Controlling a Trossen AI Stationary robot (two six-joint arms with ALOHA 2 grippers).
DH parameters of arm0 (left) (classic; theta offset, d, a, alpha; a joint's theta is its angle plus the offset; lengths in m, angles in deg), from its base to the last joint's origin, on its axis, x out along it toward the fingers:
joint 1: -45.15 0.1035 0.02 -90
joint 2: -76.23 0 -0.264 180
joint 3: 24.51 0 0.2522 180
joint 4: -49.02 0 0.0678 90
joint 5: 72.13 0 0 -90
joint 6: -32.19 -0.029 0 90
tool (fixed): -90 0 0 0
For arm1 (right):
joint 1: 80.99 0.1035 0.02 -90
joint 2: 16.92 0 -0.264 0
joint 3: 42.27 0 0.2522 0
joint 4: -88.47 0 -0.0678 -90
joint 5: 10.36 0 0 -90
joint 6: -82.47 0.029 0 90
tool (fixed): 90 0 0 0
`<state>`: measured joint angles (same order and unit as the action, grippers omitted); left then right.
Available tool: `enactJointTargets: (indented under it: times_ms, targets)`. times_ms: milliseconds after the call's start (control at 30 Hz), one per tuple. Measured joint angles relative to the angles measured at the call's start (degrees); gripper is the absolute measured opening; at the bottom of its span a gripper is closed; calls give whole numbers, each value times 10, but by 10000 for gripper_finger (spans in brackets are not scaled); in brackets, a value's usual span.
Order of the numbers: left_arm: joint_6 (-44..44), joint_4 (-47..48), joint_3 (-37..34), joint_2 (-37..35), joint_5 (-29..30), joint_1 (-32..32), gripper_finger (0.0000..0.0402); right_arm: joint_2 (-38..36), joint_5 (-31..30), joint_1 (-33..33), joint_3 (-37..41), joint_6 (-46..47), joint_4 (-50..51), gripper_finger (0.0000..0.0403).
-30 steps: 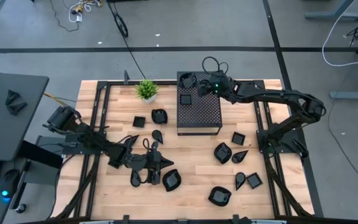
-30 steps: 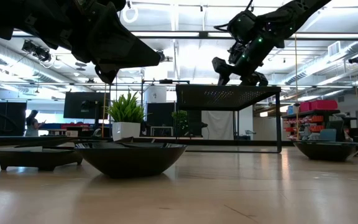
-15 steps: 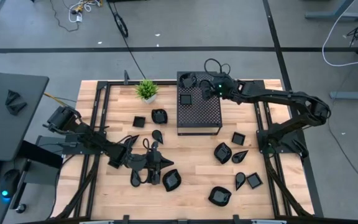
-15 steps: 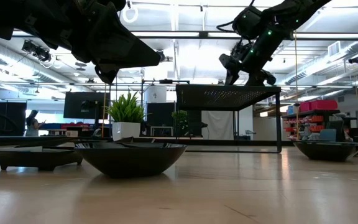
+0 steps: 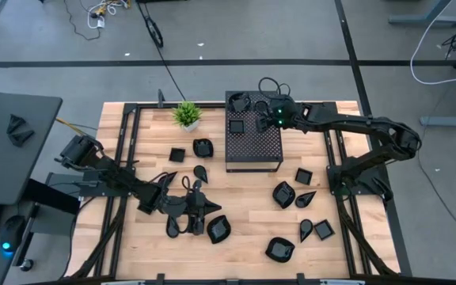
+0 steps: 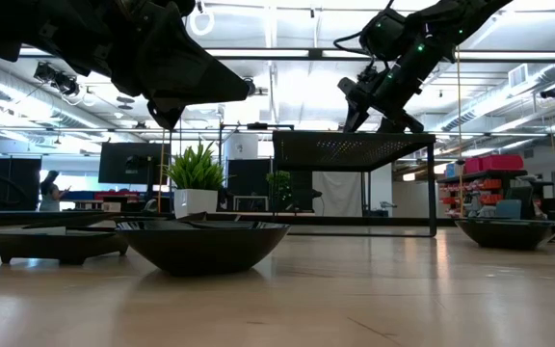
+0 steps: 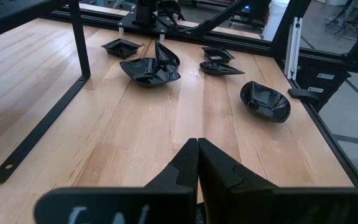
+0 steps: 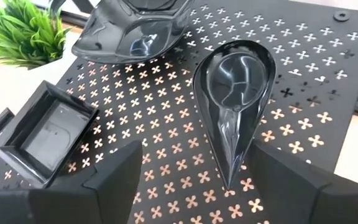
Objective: Pick & Place Mini shaped plates
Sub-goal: Stack the drop shaped plate on top of the drop shaped plate on the shelf
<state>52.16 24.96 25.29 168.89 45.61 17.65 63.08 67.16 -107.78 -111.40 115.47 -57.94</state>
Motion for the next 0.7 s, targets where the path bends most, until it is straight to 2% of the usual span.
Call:
enactJointTargets:
  times_ms: [400, 700]
  targets:
    - [0, 0, 0, 0, 0, 0, 14, -50, -1, 0, 0, -1, 20, 291]
    - [0, 0, 0, 0, 0, 0, 14, -34, 4, 1, 0, -5, 13, 291]
